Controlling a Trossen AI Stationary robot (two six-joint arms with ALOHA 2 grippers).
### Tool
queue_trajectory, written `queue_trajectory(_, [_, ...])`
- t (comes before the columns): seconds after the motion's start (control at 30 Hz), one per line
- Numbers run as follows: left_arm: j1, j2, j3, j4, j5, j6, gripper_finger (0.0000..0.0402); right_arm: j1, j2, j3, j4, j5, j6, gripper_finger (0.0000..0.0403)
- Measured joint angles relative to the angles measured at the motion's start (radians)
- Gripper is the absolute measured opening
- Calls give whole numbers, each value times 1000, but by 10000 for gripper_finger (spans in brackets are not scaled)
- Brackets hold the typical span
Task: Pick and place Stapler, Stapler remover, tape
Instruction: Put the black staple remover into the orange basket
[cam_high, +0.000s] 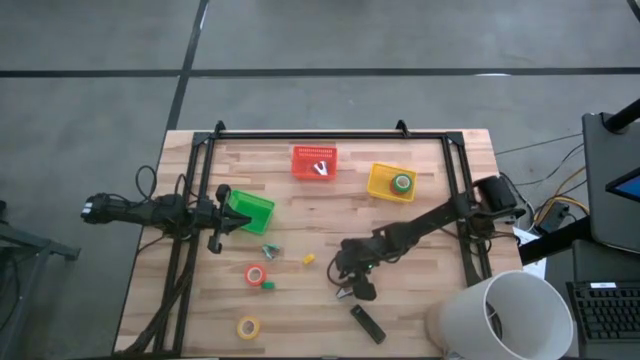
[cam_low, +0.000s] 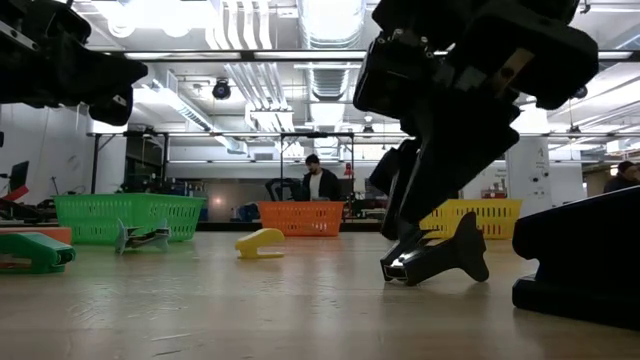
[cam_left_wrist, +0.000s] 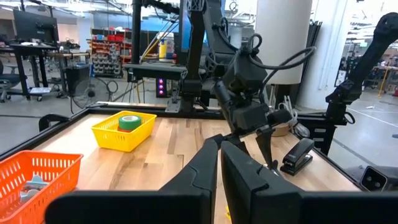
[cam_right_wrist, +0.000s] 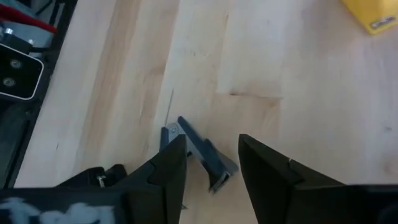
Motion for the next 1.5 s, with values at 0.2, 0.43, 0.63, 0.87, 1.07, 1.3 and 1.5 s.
queue_trajectory(0.2, [0,0,0,-7,0,0,24,0,1,0,-2,1,-4,121])
queue_trajectory(0.43, [0,0,0,-8,0,0,26,0,0,-2,-4,1,-4,95])
queue_trajectory(0.63, [0,0,0,-8,0,0,23,0,0,-4,-4,0,-4,66])
queue_trajectory(0.87, [0,0,0,-8,0,0,25,0,-1,-4,-3,0,-1,29])
queue_trajectory(1.07, [0,0,0,-8,0,0,24,0,-1,-4,-2,1,0,10])
queue_trajectory(1.3, [0,0,0,-8,0,0,24,-3,-2,-4,1,27,-3,9])
queue_trajectory(1.5, [0,0,0,-8,0,0,26,-6,-2,9,0,88,-16,9])
